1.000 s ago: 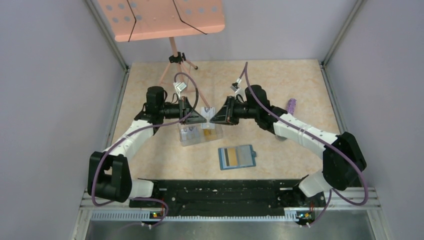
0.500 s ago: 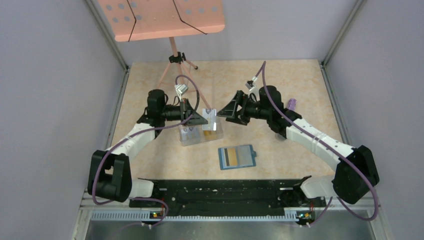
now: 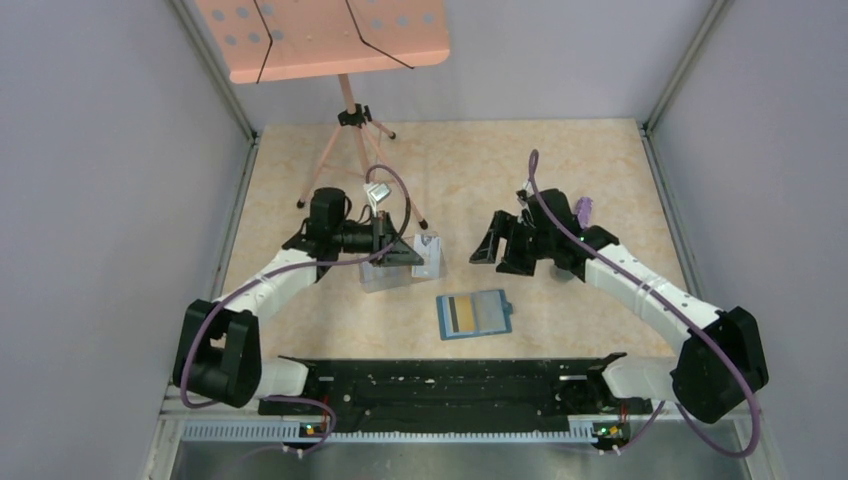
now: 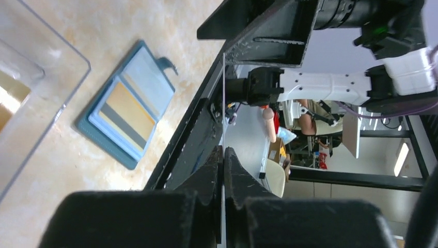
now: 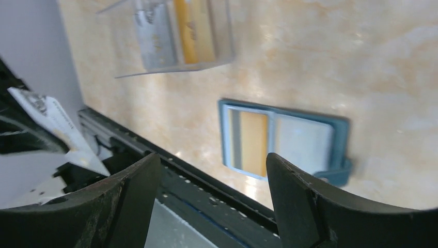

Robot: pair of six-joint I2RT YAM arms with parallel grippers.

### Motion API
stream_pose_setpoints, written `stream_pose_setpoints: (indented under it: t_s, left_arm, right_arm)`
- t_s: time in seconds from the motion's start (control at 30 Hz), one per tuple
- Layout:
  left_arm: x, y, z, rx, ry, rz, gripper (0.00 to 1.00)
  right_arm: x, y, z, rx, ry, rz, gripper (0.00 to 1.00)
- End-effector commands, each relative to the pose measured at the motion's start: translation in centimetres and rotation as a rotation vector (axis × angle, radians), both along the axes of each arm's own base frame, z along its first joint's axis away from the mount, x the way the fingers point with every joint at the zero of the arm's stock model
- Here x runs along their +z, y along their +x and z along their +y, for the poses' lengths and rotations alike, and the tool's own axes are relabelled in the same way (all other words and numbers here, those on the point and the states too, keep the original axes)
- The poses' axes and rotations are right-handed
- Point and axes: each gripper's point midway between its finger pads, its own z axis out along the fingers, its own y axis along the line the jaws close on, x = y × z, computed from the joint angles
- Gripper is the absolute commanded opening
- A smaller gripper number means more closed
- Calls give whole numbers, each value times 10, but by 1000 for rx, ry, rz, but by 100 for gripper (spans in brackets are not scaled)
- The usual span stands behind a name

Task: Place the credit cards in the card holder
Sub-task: Insert the credit card into the card holder.

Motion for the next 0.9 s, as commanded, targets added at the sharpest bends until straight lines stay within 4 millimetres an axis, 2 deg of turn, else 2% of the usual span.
stream_pose_setpoints:
  t_s: [0.0, 0.17, 0.37, 0.47, 0.57, 0.7, 0.8, 0.87]
  left_arm:
    - [-24, -6, -11, 12, 127, 21, 0]
    - [-62, -13, -21, 74, 252, 121, 0]
    - [-89, -30, -38, 55, 361, 157, 0]
    - [-102, -39, -48, 30, 406, 170, 0]
    - [-113, -48, -58, -3, 442, 183, 0]
    - [-132, -53, -59, -9, 517, 224, 0]
    - [-142, -53, -57, -3, 545, 245, 0]
    - [-142, -52, -59, -5, 535, 242, 0]
  right_arm:
    - [-47, -15, -40, -12, -245, 76, 74]
    - [-83, -24, -58, -23, -387, 141, 75]
    - [-115, -40, -58, 41, -516, 203, 77]
    - [-123, -44, -63, 44, -609, 218, 70]
    - [-122, -45, -59, 50, -618, 219, 55]
    - [-118, -49, -51, 54, -573, 217, 25]
    - [-119, -58, -48, 65, -535, 243, 11]
    - [-118, -63, -49, 62, -522, 251, 6]
